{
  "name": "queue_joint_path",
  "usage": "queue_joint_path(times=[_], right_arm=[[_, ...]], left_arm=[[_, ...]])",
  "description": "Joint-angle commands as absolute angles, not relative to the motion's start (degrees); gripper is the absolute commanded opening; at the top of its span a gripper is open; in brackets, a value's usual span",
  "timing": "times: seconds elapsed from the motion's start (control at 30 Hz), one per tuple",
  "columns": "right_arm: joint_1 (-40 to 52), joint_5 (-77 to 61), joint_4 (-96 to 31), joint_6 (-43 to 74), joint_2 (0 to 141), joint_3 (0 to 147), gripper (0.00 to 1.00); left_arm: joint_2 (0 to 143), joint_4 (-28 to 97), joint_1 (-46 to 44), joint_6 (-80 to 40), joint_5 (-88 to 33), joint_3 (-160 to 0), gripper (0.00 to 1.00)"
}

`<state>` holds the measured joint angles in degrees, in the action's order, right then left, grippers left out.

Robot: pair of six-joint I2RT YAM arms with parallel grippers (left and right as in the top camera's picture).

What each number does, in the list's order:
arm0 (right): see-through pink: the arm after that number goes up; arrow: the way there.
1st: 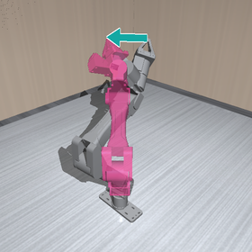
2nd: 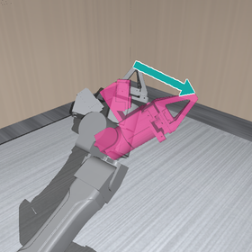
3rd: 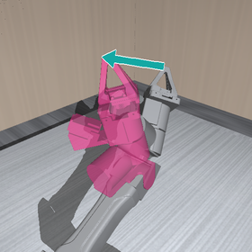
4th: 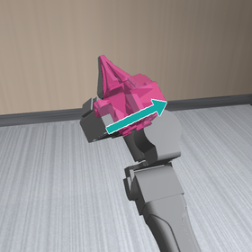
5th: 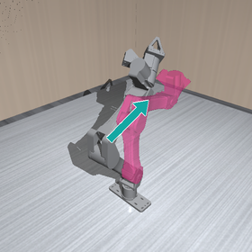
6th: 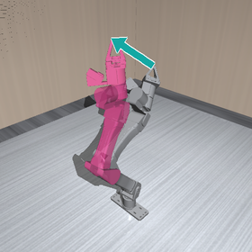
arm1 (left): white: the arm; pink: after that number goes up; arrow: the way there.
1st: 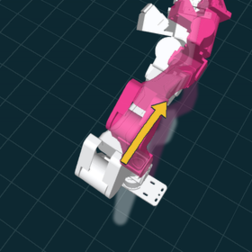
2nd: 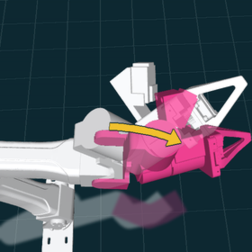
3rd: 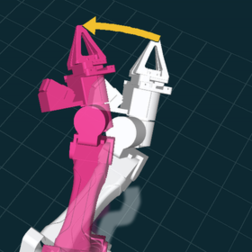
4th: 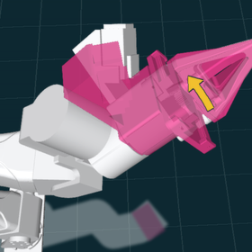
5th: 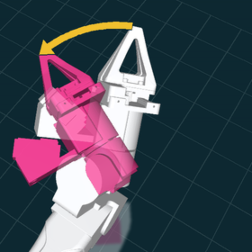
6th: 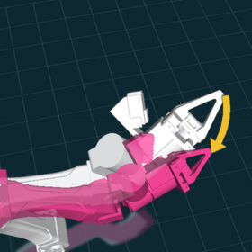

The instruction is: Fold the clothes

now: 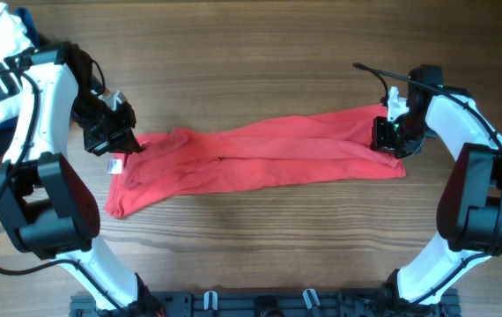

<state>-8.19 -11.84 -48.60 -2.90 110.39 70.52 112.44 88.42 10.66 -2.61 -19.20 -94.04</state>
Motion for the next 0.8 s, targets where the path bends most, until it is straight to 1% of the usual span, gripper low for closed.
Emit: queue_joint_path(times=[0.0, 0.13, 0.4, 0.57, 0.77], right_arm=[[-8.1, -13.0, -48.7, -2.6, 111.2, 70.0, 0.12], [-8.1, -13.0, -48.7, -2.6, 111.2, 70.0, 0.12], [-8.1, -13.0, -48.9, -2.6, 111.2, 70.0, 0.11], [-8.1, -13.0, -48.9, -2.6, 111.2, 70.0, 0.11], [-8.1, -13.0, -48.9, -2.6, 111.2, 70.1, 0.11]], left_arm=[[112.2, 87.7, 10.0, -1.5, -20.4, -94.1, 0.04], [112.2, 84.8, 7.6, -1.5, -22.0, -94.1, 0.04], [112.5, 80.5, -2.2, -1.8, -22.1, -94.0, 0.04], [112.5, 81.7, -5.1, -1.9, -17.4, -94.0, 0.04], [112.5, 87.2, -4.6, -2.0, -9.6, -94.0, 0.04]])
